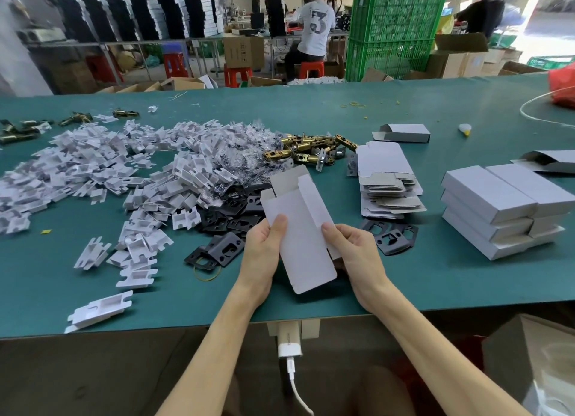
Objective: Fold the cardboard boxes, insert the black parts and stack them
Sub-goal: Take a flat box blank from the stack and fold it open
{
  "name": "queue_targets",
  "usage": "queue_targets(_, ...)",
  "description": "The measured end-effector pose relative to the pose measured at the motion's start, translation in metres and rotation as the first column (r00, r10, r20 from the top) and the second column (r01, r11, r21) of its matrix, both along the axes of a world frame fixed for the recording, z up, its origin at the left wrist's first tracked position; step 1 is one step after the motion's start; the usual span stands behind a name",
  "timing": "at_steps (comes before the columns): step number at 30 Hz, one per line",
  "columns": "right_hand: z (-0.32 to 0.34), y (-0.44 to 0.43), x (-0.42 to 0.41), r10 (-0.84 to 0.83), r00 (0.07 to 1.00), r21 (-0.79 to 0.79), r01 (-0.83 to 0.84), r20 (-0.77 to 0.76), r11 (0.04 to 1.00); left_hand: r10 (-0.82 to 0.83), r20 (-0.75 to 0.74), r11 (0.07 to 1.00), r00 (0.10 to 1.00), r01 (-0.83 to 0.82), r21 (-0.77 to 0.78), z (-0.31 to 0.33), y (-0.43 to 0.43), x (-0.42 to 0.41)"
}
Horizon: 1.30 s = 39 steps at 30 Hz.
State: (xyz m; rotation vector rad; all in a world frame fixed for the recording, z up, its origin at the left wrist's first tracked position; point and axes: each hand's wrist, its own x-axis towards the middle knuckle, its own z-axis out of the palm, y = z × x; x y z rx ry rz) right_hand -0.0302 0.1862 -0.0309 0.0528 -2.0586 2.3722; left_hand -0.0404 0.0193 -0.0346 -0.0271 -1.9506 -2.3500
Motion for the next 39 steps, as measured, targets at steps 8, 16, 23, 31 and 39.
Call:
queue_targets(8,-0.001,0.000,0.001,-0.027,0.997,-0.010,0.026,-0.075,1.000,-0.013,-0.053,1.000,0.999,0.013,0.009,0.000,0.001,0.000)
queue_targets(16,0.003,-0.002,0.004,0.068,0.993,0.027,-0.065,-0.098,0.998,0.013,-0.035,0.997,0.999,-0.010,0.076,0.005,0.002,0.005)
queue_targets(23,0.005,-0.009,0.007,-0.011,0.983,0.213,0.050,-0.184,0.976,-0.005,-0.030,1.000,1.000,0.006,0.027,0.013,-0.002,0.007)
queue_targets(31,0.008,-0.011,0.012,0.001,0.972,0.246,0.059,-0.234,0.967,-0.138,-0.014,0.986,0.990,0.139,0.093,0.017,-0.002,0.010)
queue_targets(39,0.010,-0.005,0.011,-0.036,0.986,0.105,0.054,-0.162,0.993,-0.104,0.033,0.992,0.994,0.101,0.073,0.012,-0.001,0.007)
